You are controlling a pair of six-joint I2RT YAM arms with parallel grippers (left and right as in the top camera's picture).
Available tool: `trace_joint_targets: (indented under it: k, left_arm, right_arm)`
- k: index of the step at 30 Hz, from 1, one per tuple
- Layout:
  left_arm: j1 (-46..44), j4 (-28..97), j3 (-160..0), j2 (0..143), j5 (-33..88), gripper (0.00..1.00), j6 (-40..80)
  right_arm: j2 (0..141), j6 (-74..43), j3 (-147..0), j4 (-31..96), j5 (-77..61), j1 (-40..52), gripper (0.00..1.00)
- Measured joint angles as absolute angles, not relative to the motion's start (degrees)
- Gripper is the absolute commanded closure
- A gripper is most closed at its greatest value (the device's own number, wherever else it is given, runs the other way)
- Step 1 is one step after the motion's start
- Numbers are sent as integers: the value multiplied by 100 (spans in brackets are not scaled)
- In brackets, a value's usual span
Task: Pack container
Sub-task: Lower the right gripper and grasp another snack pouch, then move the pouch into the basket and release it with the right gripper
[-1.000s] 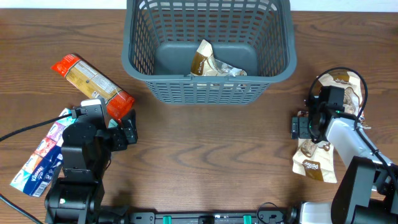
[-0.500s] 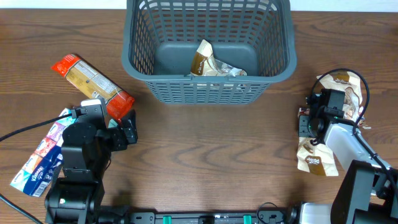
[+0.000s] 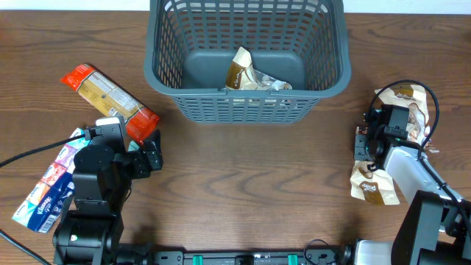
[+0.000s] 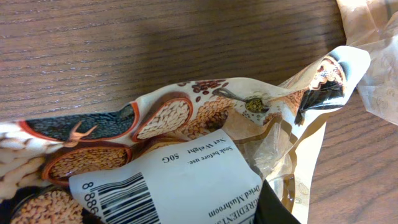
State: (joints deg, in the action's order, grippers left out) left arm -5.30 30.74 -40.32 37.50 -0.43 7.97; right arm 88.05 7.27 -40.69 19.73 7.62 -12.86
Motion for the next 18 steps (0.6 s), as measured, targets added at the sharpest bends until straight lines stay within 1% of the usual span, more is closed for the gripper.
trace_joint_targets:
  k: [6, 12, 15, 18]
  left_arm:
    - [-530, 3074, -4032, 3750, -43, 1, 797]
    - [-530, 3074, -4032, 3750, -43, 1, 797]
    - [-530, 3074, -4032, 3750, -43, 1, 797]
    - [-530, 3079, -4032, 3750, -43, 1, 797]
  right_arm:
    - [8805, 687, -4075, 1990, 760, -1284, 99]
    - [8724, 685, -4261, 2436, 679, -1216, 99]
    - [8517, 687, -4617, 2698, 613, -1140, 99]
    - [8173, 690, -5280, 2858, 598, -1096, 99]
